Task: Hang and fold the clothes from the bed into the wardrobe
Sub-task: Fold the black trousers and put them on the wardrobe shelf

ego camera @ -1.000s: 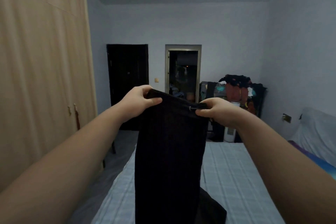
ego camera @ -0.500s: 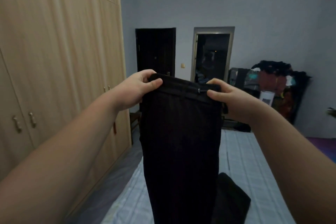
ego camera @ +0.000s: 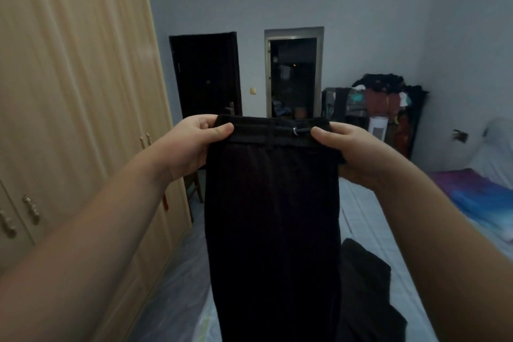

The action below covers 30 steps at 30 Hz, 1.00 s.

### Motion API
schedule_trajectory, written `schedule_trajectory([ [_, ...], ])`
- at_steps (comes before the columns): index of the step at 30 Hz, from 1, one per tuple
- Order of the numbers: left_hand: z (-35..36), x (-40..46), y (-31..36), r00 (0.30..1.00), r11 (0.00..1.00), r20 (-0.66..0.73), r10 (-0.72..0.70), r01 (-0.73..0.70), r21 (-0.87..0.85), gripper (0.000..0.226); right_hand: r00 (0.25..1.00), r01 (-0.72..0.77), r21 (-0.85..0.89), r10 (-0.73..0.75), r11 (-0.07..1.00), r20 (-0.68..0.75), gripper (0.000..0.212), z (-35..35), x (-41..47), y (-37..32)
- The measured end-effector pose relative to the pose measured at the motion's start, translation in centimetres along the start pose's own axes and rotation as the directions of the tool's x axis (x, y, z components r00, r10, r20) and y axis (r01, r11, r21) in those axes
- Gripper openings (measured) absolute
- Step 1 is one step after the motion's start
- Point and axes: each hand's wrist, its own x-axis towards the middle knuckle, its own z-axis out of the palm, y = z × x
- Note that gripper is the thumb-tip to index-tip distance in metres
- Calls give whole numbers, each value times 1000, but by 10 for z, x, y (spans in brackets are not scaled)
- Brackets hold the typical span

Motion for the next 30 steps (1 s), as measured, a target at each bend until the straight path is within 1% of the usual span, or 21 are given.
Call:
schedule_trajectory([
  [3, -15, 15, -19, 999, 999, 24, -43, 44, -4, 27, 998, -59, -16, 60, 998, 30, 27, -4, 15, 12],
  [5, -25, 32, -36, 998, 998, 15, -68, 68, 8, 27, 996, -88, -32, 89, 996, 18, 25, -7, 34, 25],
  [7, -35, 55, -55, 996, 995, -44, -76, 79, 56, 26, 994, -106, -54, 105, 993, -25, 22, -6, 64, 43],
  [10, -54, 98, -82, 981, 972, -194, -33, 77, 224, 19, 993, -96, -123, 86, 988, -86, 20, -2, 124, 73],
  [12, -69, 131, -94, 957, 959, -289, -1, 82, 270, 14, 992, -63, -140, 48, 988, -113, 18, 1, 169, 87],
  [14, -83, 165, -98, 928, 973, -370, 31, 56, 223, 13, 989, 9, -167, -34, 986, -143, 16, 0, 214, 92],
  [17, -96, 212, -86, 873, 982, -466, 141, -65, 175, 15, 965, 142, -261, -193, 955, -179, 17, -3, 262, 69],
  [19, -101, 234, -71, 854, 972, -473, 218, -147, 181, 17, 940, 219, -295, -282, 930, -191, 18, -9, 283, 48],
  [21, -104, 246, -58, 854, 958, -441, 274, -205, 199, 18, 919, 274, -329, -347, 904, -189, 18, -16, 294, 30],
  [25, -99, 242, -43, 855, 941, -399, 332, -272, 200, 22, 903, 316, -355, -394, 880, -174, 21, -24, 287, 19],
  [28, -96, 215, -45, 882, 944, -344, 321, -270, 188, 24, 916, 317, -354, -381, 880, -127, 24, -22, 262, 30],
  [30, -94, 185, -57, 905, 946, -313, 287, -218, 238, 26, 933, 288, -379, -347, 879, -94, 27, -18, 235, 43],
])
